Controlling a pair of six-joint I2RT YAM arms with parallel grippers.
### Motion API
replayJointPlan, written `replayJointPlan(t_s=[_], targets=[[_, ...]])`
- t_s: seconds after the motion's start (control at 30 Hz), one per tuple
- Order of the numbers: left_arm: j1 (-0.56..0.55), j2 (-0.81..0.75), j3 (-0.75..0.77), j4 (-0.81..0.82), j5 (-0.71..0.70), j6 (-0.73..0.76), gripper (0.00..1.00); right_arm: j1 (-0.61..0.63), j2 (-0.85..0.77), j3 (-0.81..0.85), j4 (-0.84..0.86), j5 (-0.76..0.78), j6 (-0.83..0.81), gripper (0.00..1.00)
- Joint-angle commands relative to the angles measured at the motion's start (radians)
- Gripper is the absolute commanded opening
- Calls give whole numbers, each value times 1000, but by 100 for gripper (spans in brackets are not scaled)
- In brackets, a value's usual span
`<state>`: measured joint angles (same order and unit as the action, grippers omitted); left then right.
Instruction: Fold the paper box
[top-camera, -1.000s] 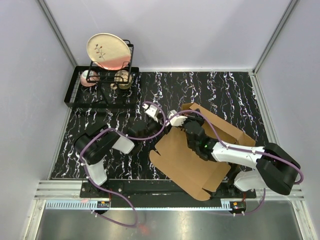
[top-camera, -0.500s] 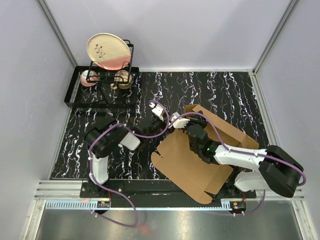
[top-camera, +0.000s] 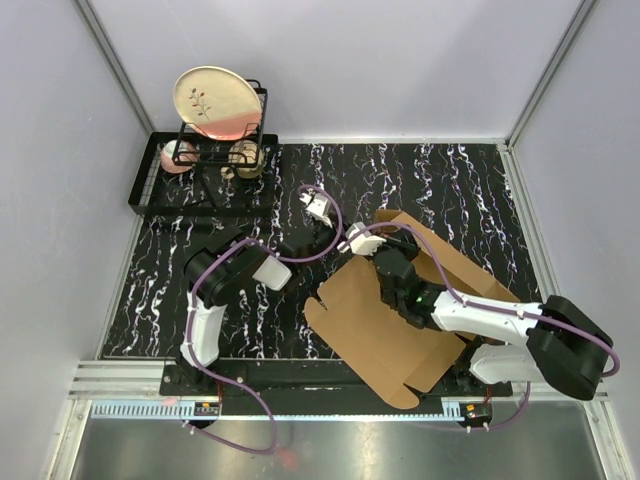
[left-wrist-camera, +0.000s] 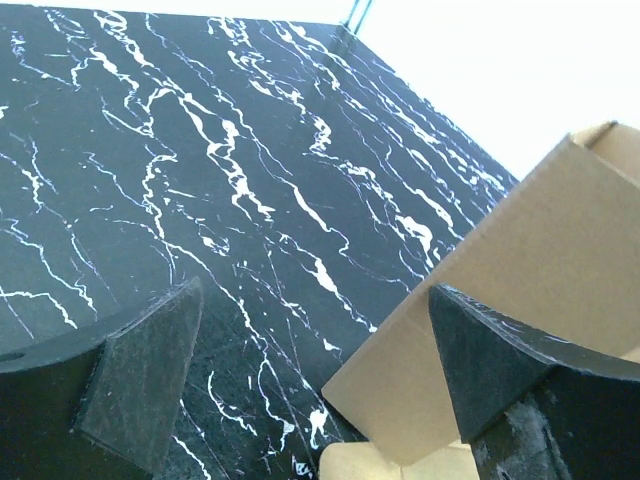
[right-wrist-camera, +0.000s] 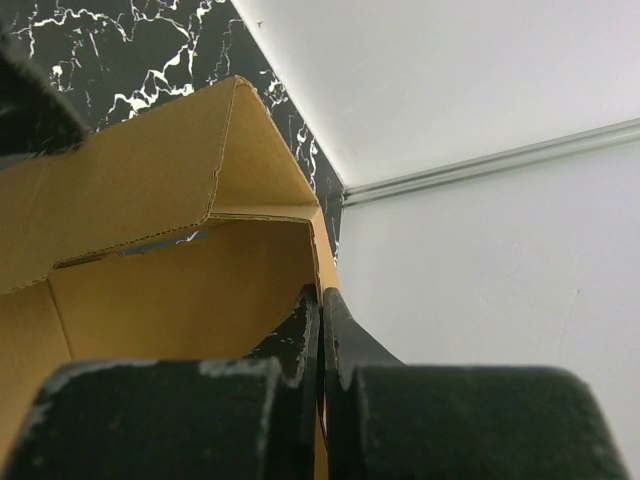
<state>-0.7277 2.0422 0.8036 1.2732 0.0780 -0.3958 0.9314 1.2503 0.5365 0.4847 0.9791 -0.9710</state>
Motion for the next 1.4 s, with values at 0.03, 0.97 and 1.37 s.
replayJointPlan(t_s=[0.03,0.97,1.37], targets=[[-1,-23,-3,397,-76,-126,99,30,34,-24,-29,-57,46,0],[-75,84,140,396,164,149,99,35,135,25,-35,-68,51,0],[-148,164,243,394,69,215,88,63,167,39,-74,-88,97,0]])
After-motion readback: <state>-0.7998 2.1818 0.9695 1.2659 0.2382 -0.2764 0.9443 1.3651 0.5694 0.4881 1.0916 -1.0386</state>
